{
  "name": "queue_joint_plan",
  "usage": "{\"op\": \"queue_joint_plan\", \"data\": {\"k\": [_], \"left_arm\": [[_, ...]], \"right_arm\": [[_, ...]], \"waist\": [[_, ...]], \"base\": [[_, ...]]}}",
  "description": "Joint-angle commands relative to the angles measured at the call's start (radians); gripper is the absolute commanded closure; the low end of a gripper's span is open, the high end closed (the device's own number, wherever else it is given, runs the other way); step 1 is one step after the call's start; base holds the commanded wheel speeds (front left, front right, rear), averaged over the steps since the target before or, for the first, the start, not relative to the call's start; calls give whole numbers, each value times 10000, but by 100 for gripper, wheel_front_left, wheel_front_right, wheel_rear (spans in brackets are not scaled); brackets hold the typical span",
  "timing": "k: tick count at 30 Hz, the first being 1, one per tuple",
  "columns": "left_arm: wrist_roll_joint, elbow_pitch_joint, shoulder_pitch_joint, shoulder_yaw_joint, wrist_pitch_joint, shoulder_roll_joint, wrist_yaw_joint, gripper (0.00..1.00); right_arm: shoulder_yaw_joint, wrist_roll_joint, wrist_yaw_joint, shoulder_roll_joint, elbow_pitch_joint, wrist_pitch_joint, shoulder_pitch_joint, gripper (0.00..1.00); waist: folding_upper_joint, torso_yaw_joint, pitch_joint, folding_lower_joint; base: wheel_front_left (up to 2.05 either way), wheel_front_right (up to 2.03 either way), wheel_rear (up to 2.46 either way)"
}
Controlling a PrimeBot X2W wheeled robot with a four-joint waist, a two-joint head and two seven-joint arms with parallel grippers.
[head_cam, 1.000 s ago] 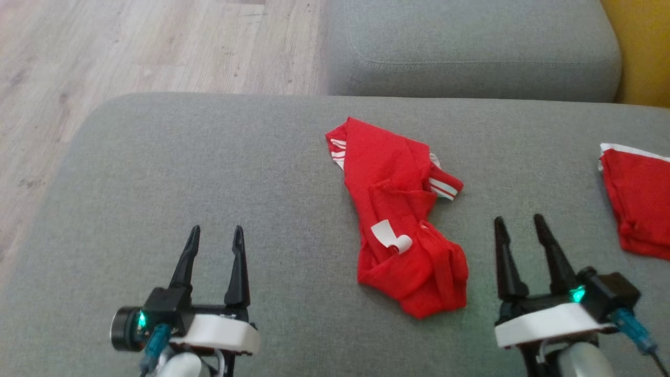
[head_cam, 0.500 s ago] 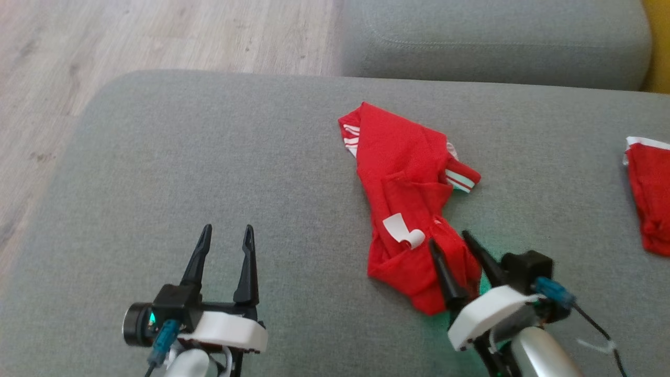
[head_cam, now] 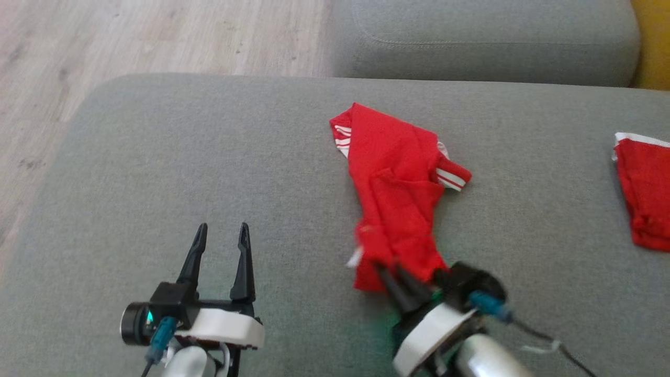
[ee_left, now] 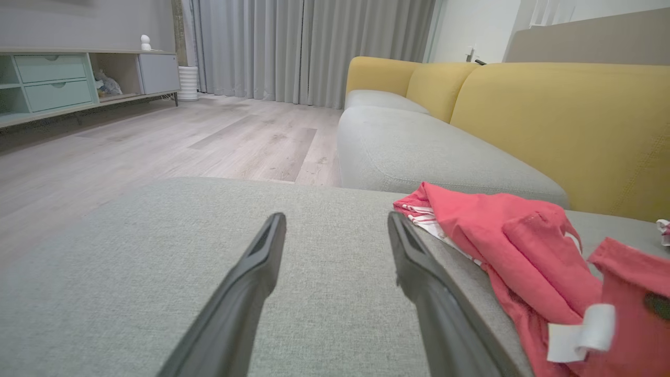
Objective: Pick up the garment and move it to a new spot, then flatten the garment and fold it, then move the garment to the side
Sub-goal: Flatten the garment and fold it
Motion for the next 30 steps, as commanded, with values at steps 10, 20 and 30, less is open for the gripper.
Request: {"op": "queue_joint_plan", "data": {"k": [10, 20, 30], "left_arm": [[442, -211, -349, 727, -122, -192, -264, 0], [878, -1203, -236, 1838, -122, -394, 46, 0], [1225, -1467, 31, 1955, -122, -664, -207, 0]], "right_arm": [[2636, 419, -9, -932, -1719, 122, -22, 100], [1843, 241, -9, -829, -2816, -252, -1932, 100], [856, 1486, -9, 6, -417, 694, -6864, 100]], "waist": [[0, -266, -129, -1], [0, -169, -279, -1], [0, 792, -640, -1]], "base": [[0, 0, 0], [0, 0, 0], [0, 0, 0]]}}
